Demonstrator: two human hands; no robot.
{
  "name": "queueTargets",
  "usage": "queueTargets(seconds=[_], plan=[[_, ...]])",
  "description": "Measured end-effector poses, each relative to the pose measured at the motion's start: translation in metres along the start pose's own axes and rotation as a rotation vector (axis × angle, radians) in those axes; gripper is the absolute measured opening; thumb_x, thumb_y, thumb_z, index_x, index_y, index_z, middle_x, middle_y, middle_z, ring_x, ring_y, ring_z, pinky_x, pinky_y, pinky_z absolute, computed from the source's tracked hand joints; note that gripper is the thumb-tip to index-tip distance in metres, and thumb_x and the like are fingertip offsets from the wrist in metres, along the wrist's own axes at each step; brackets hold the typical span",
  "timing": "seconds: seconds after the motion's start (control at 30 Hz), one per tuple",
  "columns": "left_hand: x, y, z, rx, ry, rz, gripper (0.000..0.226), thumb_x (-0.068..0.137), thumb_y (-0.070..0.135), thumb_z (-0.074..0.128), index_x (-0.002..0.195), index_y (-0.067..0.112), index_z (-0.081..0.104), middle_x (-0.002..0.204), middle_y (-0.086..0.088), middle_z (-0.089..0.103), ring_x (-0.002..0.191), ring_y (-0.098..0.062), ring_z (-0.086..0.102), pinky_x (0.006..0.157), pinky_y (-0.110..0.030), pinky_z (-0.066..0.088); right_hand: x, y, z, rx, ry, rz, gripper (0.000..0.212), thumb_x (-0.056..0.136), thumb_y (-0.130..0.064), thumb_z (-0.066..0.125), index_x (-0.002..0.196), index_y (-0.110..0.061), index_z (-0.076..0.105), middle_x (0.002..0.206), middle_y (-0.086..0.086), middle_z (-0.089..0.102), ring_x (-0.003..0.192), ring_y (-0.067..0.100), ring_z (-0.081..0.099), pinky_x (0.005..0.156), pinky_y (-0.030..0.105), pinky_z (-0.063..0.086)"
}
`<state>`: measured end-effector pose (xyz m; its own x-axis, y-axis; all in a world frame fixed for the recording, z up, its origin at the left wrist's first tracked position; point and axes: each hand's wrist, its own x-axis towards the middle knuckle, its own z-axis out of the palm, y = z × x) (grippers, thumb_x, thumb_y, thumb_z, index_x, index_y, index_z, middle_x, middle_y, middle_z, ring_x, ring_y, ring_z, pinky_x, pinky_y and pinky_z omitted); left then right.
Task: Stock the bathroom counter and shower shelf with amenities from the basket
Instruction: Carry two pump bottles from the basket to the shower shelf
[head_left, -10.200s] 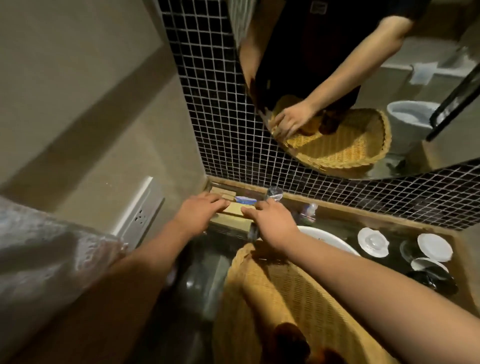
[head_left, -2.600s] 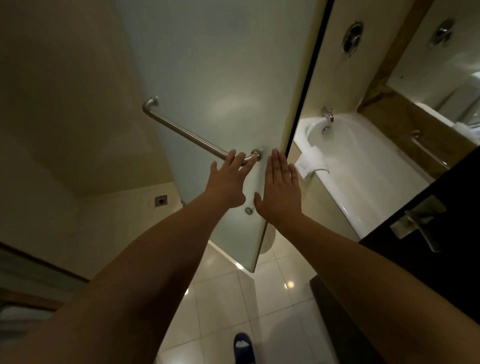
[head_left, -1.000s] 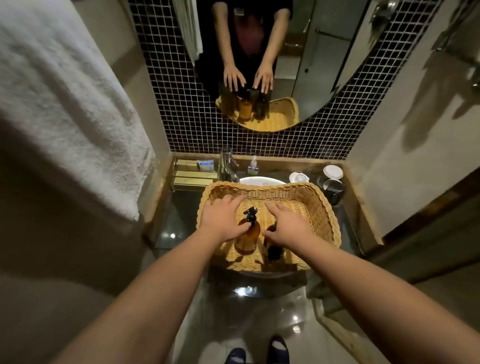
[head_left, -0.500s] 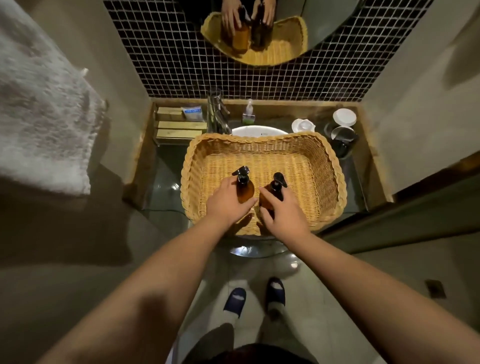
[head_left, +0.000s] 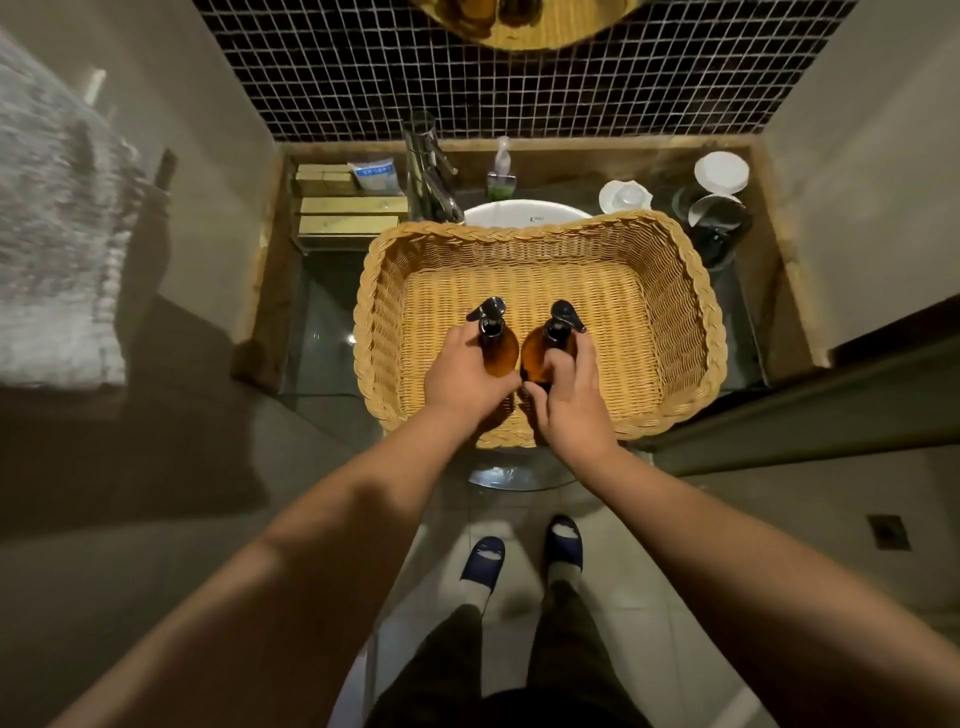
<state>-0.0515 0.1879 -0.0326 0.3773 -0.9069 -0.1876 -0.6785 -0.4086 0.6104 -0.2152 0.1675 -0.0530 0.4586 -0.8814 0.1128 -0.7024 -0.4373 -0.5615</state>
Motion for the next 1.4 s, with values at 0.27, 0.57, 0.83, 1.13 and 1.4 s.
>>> queueTargets(seconds=[0.27,0.57,0.83,1.13,1.4], plan=[[-0.001,0.002,-0.002,-0.014,0.01,0.008,0.056,0.072,0.048,0.076,0.121,0.027,0.059,0.121,0.004,0.055,0.113,-0.016,0.053,0.081,-0.033,0.05,0.014,-0.004,-0.003,0.231,0.049,0.234,0.083,0.082,-0.027,0.08,0.146,-0.011,0.031,0.15,0.009,0.036,0.141,0.022,0.034,0.116,0.035,0.035],[0.0,0.014,-0.024,0.192,-0.016,0.094,0.07,0.068,0.048,0.081,0.128,0.033,0.048,0.117,0.003,0.053,0.098,-0.024,0.062,0.063,-0.031,0.043,0.033,-0.013,-0.035,0.067,-0.03,0.242,0.091,0.065,-0.023,0.092,0.142,-0.033,0.044,0.131,0.001,0.041,0.122,0.019,0.042,0.107,0.034,0.042],[-0.005,0.082,-0.065,0.332,0.051,0.347,0.081,0.067,0.046,0.078,0.133,0.04,0.033,0.126,0.001,0.051,0.105,-0.025,0.06,0.074,-0.041,0.058,0.034,-0.028,-0.11,0.072,0.155,0.179,0.077,0.068,-0.02,0.089,0.135,-0.027,0.051,0.137,-0.002,0.052,0.13,0.02,0.048,0.105,0.028,0.035],[-0.027,0.211,-0.053,0.341,0.059,0.671,0.08,0.063,0.057,0.068,0.135,0.033,0.043,0.122,0.001,0.054,0.102,-0.026,0.062,0.069,-0.036,0.052,-0.018,0.0,-0.222,0.141,0.418,0.429,0.068,0.067,-0.031,0.085,0.126,-0.033,0.053,0.115,-0.01,0.055,0.109,0.016,0.059,0.09,0.033,0.05],[-0.098,0.334,0.039,0.305,-0.193,0.978,0.085,0.068,0.066,0.064,0.142,0.042,0.028,0.127,0.001,0.057,0.108,-0.031,0.064,0.084,-0.045,0.055,-0.149,0.057,-0.31,0.142,0.684,0.683,0.051,0.055,-0.019,0.085,0.094,-0.035,0.056,0.094,-0.004,0.061,0.087,0.018,0.062,0.077,0.037,0.056]])
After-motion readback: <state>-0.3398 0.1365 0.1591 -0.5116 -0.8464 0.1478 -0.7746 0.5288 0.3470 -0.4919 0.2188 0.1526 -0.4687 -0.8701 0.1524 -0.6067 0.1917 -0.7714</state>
